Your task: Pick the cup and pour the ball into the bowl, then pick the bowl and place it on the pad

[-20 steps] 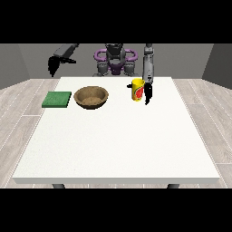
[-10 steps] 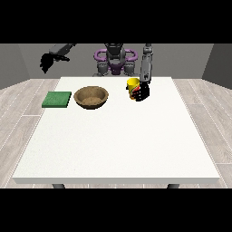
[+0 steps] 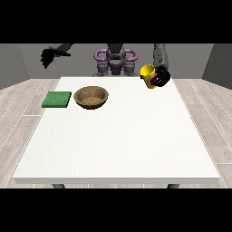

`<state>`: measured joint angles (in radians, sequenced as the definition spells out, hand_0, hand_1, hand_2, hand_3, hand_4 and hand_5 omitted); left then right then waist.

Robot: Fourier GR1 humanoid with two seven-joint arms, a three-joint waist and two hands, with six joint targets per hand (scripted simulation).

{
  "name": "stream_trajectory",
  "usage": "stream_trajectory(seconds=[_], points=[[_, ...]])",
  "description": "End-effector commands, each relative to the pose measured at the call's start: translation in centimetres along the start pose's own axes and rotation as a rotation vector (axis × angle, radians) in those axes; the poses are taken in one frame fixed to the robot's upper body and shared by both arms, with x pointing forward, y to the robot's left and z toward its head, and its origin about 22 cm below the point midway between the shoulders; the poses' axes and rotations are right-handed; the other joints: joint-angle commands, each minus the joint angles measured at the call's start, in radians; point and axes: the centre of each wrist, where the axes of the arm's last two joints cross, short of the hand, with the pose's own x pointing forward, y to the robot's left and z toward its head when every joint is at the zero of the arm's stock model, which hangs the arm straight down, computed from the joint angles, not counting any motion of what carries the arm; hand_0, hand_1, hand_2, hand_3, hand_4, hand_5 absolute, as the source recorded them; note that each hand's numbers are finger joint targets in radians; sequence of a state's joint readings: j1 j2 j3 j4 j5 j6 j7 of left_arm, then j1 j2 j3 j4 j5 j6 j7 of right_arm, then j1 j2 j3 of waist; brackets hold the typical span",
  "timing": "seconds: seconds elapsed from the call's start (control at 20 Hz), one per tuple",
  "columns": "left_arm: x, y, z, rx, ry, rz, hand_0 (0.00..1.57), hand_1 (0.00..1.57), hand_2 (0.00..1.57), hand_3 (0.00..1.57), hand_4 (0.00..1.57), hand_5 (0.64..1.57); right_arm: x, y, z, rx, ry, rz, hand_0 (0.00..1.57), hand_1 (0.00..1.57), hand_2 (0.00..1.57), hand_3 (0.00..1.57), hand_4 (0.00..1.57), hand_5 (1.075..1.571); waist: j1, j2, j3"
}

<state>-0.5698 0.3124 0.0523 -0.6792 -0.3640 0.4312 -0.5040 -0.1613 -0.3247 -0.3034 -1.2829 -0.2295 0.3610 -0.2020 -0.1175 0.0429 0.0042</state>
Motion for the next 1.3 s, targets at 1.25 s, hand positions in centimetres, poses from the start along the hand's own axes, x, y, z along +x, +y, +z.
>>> stream_trajectory(seconds=[1.25], points=[[19.5, -10.9, -5.5, -0.194, -0.383, -1.001, 1.48, 1.48, 1.57, 1.57, 1.57, 1.204, -2.6, -3.8, 0.6, -0.024, 0.063, -0.019, 0.0, 0.0, 0.0, 0.0, 0.0, 1.571, -0.004, -0.088, -0.0017]])
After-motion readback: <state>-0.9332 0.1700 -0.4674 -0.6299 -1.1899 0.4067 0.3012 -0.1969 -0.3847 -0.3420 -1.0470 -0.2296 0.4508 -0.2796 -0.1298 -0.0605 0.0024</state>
